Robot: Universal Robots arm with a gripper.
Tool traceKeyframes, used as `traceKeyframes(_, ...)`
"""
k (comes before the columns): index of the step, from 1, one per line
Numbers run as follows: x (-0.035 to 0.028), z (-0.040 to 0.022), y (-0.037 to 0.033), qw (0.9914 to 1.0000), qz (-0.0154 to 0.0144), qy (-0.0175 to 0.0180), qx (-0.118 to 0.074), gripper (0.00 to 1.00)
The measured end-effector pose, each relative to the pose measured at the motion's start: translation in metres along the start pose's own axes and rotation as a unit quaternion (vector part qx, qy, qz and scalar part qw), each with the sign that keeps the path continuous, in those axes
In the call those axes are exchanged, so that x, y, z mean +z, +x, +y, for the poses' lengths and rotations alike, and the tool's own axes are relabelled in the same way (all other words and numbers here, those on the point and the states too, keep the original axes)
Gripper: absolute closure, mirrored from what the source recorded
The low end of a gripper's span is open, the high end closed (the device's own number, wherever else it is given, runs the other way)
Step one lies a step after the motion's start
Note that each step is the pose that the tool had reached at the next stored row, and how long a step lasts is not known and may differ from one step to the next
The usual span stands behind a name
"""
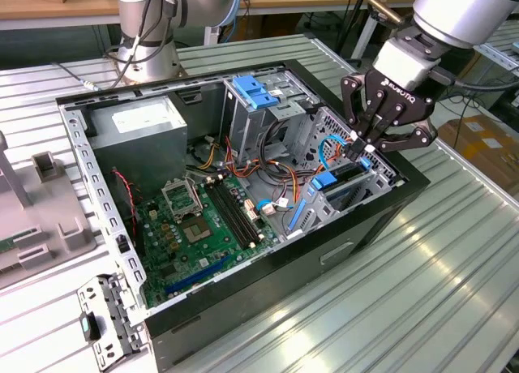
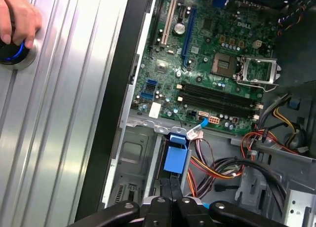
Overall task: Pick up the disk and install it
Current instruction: 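Insert the first disk wire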
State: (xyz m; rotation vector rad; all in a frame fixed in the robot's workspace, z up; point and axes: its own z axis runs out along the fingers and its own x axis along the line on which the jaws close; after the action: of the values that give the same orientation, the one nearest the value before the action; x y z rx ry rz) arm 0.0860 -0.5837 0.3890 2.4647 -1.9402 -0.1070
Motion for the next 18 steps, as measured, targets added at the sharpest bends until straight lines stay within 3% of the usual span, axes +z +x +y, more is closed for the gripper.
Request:
traceKeyframes(6,0.0,0.0,0.0,0.99935,0.0016,-0.0019,-0.036,0.89)
traceKeyframes(7,0.0,0.0,0.0,0.99871,0.0022,-0.0026,-0.051,0.89)
traceKeyframes(11,0.0,0.0,0.0,0.99696,0.0034,-0.004,-0.078,0.89)
traceKeyframes(18,0.0001,0.0,0.0,0.99472,0.0045,-0.0053,-0.102,0.89)
